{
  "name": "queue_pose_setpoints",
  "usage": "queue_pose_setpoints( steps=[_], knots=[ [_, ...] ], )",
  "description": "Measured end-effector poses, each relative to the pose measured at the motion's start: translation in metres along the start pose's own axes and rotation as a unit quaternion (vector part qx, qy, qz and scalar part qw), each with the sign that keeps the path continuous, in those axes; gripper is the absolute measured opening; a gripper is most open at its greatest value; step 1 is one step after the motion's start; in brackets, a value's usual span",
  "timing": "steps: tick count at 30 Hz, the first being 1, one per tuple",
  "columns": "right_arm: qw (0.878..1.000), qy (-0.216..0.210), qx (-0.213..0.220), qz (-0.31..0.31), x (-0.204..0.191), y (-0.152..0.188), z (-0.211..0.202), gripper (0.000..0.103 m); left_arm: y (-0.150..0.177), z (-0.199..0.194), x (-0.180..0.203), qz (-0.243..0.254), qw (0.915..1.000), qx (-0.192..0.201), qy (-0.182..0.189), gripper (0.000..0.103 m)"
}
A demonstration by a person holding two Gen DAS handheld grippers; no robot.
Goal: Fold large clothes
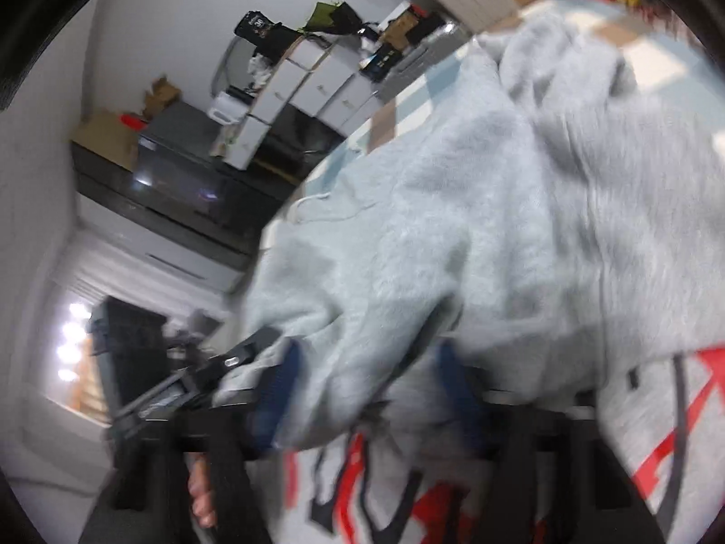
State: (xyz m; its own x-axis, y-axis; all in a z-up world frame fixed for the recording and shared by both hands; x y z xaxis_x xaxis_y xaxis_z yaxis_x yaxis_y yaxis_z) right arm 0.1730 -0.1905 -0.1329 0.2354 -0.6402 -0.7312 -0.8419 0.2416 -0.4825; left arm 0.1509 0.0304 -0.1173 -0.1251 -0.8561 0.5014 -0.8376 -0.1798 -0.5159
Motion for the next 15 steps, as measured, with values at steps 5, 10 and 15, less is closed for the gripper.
queue_pose_setpoints(
  steps=[5,10,15],
  knots=[
    [0.999,-0.011,0.044,-0.018,-0.009,-0.007,-0.017,0.006,0.011,-0.012,-0.003,-0.022,0.9997,0.011,0.007,0.011],
    [0.996,-0.013,0.078,-0.051,-0.018,0.002,-0.042,0.006,0.034,-0.019,-0.006,-0.045,0.9988,0.012,0.013,0.011],
    [0.994,0.060,0.041,-0.082,-0.006,0.020,-0.032,0.006,0.043,-0.013,0.004,-0.019,0.9994,0.020,-0.023,0.015]
  ],
)
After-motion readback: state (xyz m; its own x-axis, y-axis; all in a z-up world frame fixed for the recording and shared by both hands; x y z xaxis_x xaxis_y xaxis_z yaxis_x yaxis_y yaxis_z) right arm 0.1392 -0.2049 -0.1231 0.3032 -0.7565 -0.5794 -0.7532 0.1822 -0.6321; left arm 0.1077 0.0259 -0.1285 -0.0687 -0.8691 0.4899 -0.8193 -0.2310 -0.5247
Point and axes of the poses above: each gripper's, at about its wrist camera, not at the fingertips, and z roughly the way its jaws point, x to its right, y to its underside, the point moved 4 cm from there along z, roughly the way its jaws point, and after that the axes turned 7 degrees about -y, right-handed, at the moved point
